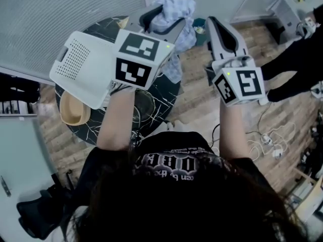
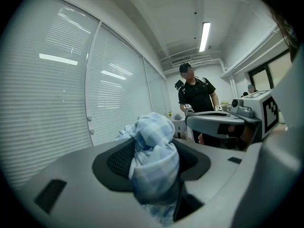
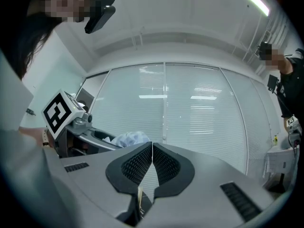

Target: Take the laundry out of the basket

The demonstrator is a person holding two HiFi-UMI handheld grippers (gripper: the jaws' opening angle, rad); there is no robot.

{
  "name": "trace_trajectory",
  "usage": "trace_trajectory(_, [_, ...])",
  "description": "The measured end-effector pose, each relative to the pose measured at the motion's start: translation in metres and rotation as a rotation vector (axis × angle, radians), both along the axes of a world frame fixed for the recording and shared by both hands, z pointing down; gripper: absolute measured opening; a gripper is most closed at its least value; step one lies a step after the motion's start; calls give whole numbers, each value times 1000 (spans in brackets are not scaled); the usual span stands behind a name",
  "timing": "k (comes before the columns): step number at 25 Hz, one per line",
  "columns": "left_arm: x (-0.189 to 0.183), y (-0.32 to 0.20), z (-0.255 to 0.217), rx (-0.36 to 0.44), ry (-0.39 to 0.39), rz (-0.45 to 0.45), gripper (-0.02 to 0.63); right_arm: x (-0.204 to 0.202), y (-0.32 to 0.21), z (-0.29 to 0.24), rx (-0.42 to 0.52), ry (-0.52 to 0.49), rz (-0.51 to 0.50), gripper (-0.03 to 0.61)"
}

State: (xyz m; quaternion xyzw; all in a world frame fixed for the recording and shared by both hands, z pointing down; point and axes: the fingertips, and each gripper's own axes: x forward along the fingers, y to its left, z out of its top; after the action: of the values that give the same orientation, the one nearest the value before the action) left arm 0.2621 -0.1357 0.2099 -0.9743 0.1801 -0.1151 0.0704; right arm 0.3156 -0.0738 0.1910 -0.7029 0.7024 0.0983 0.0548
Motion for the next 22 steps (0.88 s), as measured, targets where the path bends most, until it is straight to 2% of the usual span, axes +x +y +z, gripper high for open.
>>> trace_trajectory(7, [-15, 5, 27, 53, 82, -48, 227, -5, -6, 24, -28, -27, 0, 28])
trace_trajectory(14, [-29, 5, 55, 44, 158, -106, 226, -12, -10, 46, -37, -28, -4, 28])
trace_trajectory(22, [-42, 10, 86, 43, 170, -149, 226, -12, -10, 64, -46, -47, 3, 28])
